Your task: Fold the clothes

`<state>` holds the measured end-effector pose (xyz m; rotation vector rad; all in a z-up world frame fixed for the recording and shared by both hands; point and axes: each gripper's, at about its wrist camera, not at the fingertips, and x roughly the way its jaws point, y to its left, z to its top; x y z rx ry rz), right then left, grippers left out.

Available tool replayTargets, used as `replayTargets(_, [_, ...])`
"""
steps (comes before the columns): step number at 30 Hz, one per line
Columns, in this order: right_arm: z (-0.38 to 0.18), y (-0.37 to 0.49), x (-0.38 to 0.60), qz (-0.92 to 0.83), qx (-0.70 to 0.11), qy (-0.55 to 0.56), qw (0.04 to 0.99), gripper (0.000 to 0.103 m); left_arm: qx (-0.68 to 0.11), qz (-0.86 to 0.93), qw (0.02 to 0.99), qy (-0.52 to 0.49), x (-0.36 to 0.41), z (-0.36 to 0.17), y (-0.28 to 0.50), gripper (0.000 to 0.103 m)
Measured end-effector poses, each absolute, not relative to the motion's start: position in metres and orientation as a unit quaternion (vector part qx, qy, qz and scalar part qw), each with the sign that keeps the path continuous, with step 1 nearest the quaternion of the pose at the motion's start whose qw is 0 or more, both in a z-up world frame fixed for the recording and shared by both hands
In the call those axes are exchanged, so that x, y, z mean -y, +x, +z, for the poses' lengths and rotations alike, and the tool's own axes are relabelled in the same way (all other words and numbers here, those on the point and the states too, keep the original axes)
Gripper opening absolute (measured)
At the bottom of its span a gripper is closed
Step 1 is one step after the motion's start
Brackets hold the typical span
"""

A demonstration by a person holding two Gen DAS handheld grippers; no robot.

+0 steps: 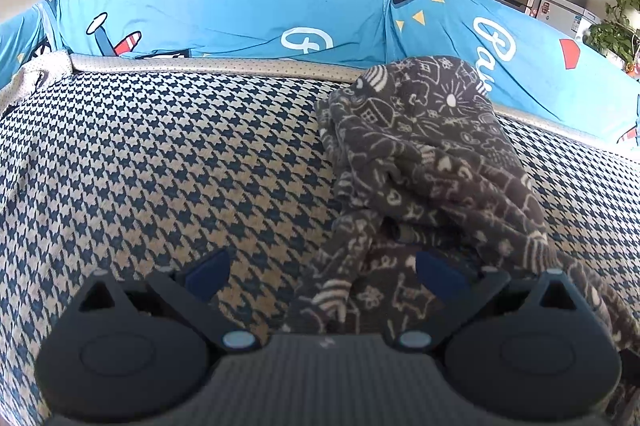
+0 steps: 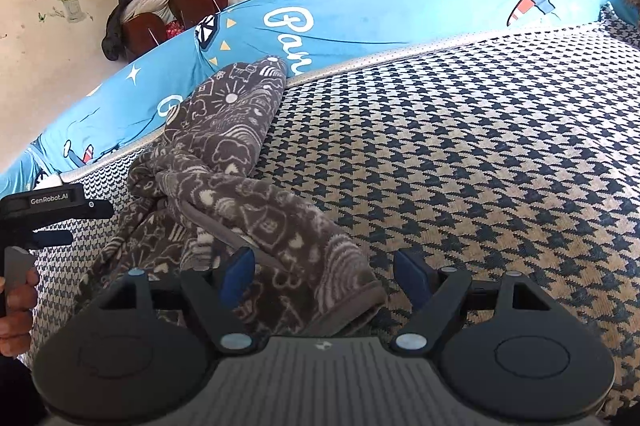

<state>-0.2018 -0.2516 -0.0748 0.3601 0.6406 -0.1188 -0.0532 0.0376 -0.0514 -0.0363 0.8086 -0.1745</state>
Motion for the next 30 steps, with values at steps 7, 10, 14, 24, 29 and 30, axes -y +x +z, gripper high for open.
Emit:
replayTargets(7, [-0.082, -0.195, 0.247, -0.044, -0.321, 0.168, 0.931, 0.047, -0.402, -0.074, 0.912, -0.028, -0.046, -0.057, -0.062, 0.103])
replayTargets(10, [-0.079, -0.197, 0.243, -0.032, -0.317, 0.163, 0.934, 0.022, -0.406, -0.069, 0.910, -0.036, -0.051, -0.058, -0.064, 0.103])
replayTargets(14, [-0.072, -0.203, 0.236, -0.029, -0.300, 0.149, 0.942, 0.014, -0.408, -0.063, 0.910, -0.044, -0.055, -0.059, -0.067, 0.103])
replayTargets(24, [-0.039, -0.235, 0.202, 0.027, -0.244, 0.143, 0.959, 0.013, -0.407, -0.051, 0.910, -0.061, -0.068, -0.059, -0.074, 0.103])
replayTargets(29, [-0.023, -0.249, 0.169, 0.088, -0.236, 0.128, 0.959, 0.013, -0.407, -0.047, 0.910, -0.068, -0.073, -0.057, -0.078, 0.103])
replayTargets(30, [-0.021, -0.250, 0.161, 0.102, -0.235, 0.124, 0.959, 0.013, -0.407, -0.047, 0.910, -0.070, -0.075, -0.057, -0.079, 0.103])
